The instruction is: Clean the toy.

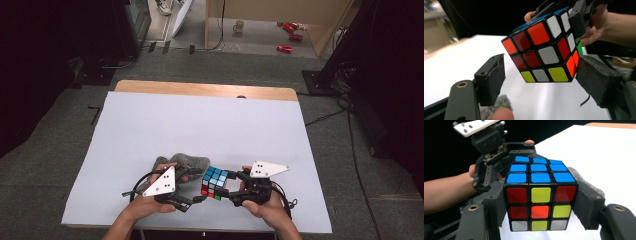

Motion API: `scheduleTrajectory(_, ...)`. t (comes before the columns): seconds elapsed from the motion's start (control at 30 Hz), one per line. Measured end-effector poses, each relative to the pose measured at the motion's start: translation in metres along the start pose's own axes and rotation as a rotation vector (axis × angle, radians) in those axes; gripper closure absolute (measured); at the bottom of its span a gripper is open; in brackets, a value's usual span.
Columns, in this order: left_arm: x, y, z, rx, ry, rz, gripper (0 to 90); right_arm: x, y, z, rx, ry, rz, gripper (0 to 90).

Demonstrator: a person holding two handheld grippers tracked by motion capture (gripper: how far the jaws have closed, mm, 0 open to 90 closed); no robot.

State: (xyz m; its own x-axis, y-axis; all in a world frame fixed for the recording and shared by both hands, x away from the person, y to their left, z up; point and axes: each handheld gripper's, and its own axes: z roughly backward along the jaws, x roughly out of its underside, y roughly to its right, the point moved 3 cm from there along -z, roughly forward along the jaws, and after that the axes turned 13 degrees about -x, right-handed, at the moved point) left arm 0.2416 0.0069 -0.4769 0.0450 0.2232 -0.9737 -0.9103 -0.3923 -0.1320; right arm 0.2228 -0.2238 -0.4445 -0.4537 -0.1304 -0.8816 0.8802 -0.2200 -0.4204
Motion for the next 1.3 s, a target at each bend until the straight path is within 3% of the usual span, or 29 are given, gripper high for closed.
scheduleTrajectory(0.23, 0.002, 0.003, -0.003, -0.068, -0.001, -0.08, 21.9, -0.002, 0.004, 0.003, 0.01, 0.02, -0.057, 35.1)
scheduleTrajectory(0.6, 0.004, 0.007, -0.006, -0.121, 0.025, -0.187, 21.8, -0.003, 0.009, 0.004, 0.001, 0.032, -0.136, 35.1)
scheduleTrajectory(0.87, 0.01, 0.011, -0.01, -0.163, 0.075, -0.305, 20.7, -0.002, 0.009, 0.002, -0.019, -0.003, -0.193, 35.1)
scheduleTrajectory(1.17, 0.01, 0.014, -0.011, -0.148, 0.091, -0.327, 23.3, -0.002, 0.012, 0.002, -0.04, -0.021, -0.27, 35.1)
scheduleTrajectory(1.3, 0.01, 0.018, -0.012, -0.129, 0.096, -0.341, 24.4, -0.003, 0.014, 0.0, -0.072, -0.039, -0.337, 35.1)
